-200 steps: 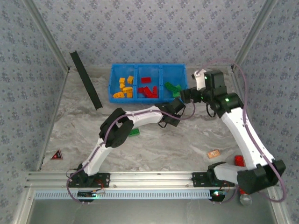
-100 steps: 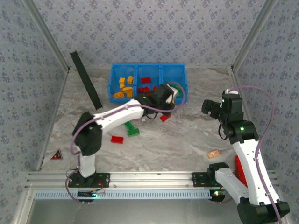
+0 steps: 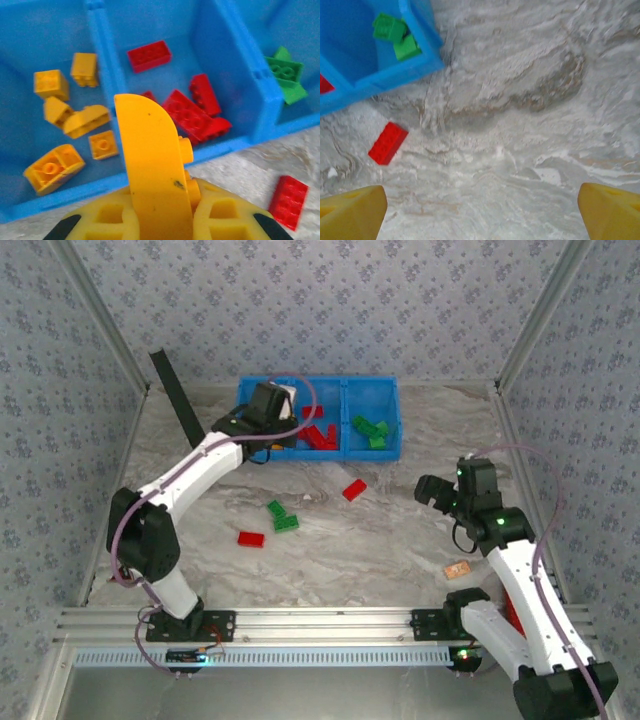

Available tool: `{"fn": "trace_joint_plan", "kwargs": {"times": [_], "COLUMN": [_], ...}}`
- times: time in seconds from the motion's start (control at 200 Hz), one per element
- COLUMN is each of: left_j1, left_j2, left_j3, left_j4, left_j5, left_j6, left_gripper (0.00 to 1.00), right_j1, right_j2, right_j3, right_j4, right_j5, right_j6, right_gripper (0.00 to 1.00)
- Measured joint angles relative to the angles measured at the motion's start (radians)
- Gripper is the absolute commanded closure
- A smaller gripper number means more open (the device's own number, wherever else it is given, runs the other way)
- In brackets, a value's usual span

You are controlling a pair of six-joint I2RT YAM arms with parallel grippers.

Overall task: Sort the legos into containers by color
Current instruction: Place the lego in the container.

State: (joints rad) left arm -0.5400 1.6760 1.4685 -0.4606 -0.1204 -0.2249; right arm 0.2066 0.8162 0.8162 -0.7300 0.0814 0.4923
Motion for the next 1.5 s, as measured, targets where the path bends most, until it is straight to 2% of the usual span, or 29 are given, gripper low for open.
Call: {"fn": "trace_joint_plan", "kwargs": {"times": [0.155, 0.395, 0.675, 0.84, 1.04, 1.294, 1.499], "left_j1": [0.071, 0.143, 0.181, 0.2, 0.214, 0.22, 0.222], "left_j2": [0.018, 0.15, 0.337, 0.433, 0.495, 0.514, 0.512], "left_j3": [0.018, 0.119, 0.253, 0.331, 0.351, 0.351, 0.345], "left_j4": [-0.005, -0.014, -0.045, -0.067, -0.086, -0.087, -0.085], "left_j5": [0.0, 0.005, 0.056, 0.077, 0.088, 0.106, 0.109], "left_j6": [-0.003, -0.004, -0.011, -0.011, -0.011, -0.015, -0.014], "left_gripper": [0.91, 0.91, 0.91, 0.88, 0.76, 0.53, 0.46], "right_j1": [0.08, 0.18, 0.237, 0.261, 0.286, 0.296, 0.297], "right_j2": [0.066, 0.175, 0.318, 0.404, 0.509, 0.65, 0.753], "right_j3": [-0.018, -0.034, -0.034, -0.016, 0.033, 0.118, 0.177], "right_j4": [0.005, 0.053, 0.122, 0.156, 0.193, 0.22, 0.241], "right_j5": [0.0, 0.0, -0.015, -0.019, -0.032, -0.044, -0.054], "right_j6": [0.046, 0.124, 0.174, 0.179, 0.178, 0.177, 0.177], "right_gripper": [0.04, 0.04, 0.02, 0.01, 0.0, 0.0, 0.01]}}
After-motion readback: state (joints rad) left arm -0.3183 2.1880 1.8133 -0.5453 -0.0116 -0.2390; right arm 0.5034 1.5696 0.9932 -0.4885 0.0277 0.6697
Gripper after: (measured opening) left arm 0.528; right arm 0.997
